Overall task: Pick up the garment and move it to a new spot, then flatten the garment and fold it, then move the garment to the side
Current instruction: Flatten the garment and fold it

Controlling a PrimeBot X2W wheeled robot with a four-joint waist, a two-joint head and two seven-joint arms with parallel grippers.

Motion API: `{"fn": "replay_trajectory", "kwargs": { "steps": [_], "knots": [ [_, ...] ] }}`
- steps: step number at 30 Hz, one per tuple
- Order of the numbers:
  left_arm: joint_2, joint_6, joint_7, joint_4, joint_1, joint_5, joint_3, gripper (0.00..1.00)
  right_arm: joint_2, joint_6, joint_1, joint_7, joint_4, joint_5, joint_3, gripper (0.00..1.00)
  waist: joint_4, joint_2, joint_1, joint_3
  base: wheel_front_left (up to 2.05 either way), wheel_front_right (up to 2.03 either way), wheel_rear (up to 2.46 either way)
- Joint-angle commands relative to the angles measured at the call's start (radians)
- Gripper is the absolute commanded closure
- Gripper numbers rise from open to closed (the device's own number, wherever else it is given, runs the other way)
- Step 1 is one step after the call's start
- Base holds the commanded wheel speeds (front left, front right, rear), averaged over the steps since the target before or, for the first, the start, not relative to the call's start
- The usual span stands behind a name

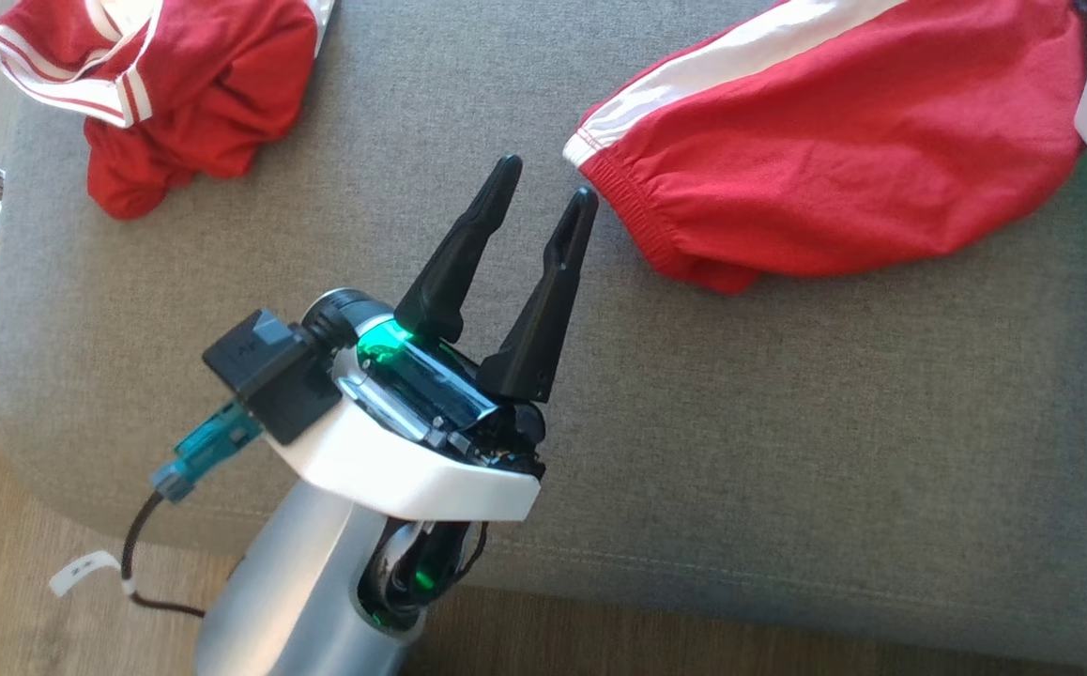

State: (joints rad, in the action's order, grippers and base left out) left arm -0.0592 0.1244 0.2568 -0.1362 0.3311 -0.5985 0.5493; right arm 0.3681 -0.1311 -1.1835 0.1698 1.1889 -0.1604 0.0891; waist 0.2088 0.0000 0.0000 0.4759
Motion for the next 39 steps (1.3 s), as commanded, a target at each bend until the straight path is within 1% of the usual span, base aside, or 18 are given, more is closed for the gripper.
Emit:
{"fn": "replay_trajectory", "kwargs": {
  "steps": [1,6,11,17,19,22,27,32,33,34,39],
  "knots": [
    [-0.007,0.006,0.005,-0.038,-0.004,0.003,-0.031,0.0,0.006,0.0,0.028,0.022,-0.017,-0.016,0.022,1.0,-0.003,0.0,0.0,0.0,0.0,0.0,0.0],
    [-0.008,0.006,0.005,-0.036,-0.005,0.006,-0.04,0.0,0.044,0.0,0.041,0.023,-0.048,-0.053,0.021,1.0,-0.027,0.0,0.0,-0.006,0.0,0.0,0.0],
    [-0.015,0.006,0.005,-0.036,-0.013,0.01,-0.051,0.0,0.062,0.0,0.058,0.012,-0.071,-0.045,0.008,1.0,-0.072,0.0,0.0,-0.024,0.0,0.0,0.0],
    [-0.023,0.006,0.005,-0.038,-0.033,0.014,-0.065,0.0,0.084,0.0,0.068,0.01,-0.13,-0.004,-0.023,1.0,-0.133,0.0,0.0,-0.047,0.0,0.0,0.0],
    [-0.025,0.006,0.005,-0.038,-0.037,0.014,-0.065,0.0,0.095,0.0,0.072,0.012,-0.158,0.017,-0.044,1.0,-0.147,0.0,0.0,-0.053,0.0,0.0,0.0],
    [-0.029,0.006,0.005,-0.037,-0.039,0.015,-0.063,0.0,0.092,0.0,0.087,0.017,-0.208,0.05,-0.069,1.0,-0.161,0.0,0.0,-0.059,0.0,0.0,0.0],
    [-0.033,0.006,0.005,-0.028,-0.045,0.015,-0.059,0.0,0.026,0.0,0.128,0.032,-0.315,0.078,-0.068,1.0,-0.167,0.0,0.0,-0.084,0.0,0.0,0.0],
    [-0.039,0.006,0.005,-0.02,-0.065,0.015,-0.059,0.0,-0.039,0.0,0.175,0.072,-0.472,0.092,-0.027,1.0,-0.165,0.0,0.0,-0.124,0.0,0.0,0.0],
    [-0.039,0.006,0.005,-0.019,-0.072,0.016,-0.061,0.0,-0.05,0.0,0.185,0.082,-0.506,0.09,-0.017,1.0,-0.164,0.0,0.0,-0.133,0.0,0.0,0.0],
    [-0.039,0.006,0.005,-0.019,-0.072,0.016,-0.061,0.0,-0.05,0.0,0.185,0.082,-0.506,0.09,-0.017,1.0,-0.164,0.0,0.0,-0.133,0.0,0.0,0.0],
    [-0.034,0.006,0.005,-0.014,-0.104,0.014,-0.064,0.0,-0.094,0.0,0.243,0.148,-0.677,0.07,0.04,1.0,-0.152,0.0,0.0,-0.167,0.0,0.0,0.0]
  ]
}}
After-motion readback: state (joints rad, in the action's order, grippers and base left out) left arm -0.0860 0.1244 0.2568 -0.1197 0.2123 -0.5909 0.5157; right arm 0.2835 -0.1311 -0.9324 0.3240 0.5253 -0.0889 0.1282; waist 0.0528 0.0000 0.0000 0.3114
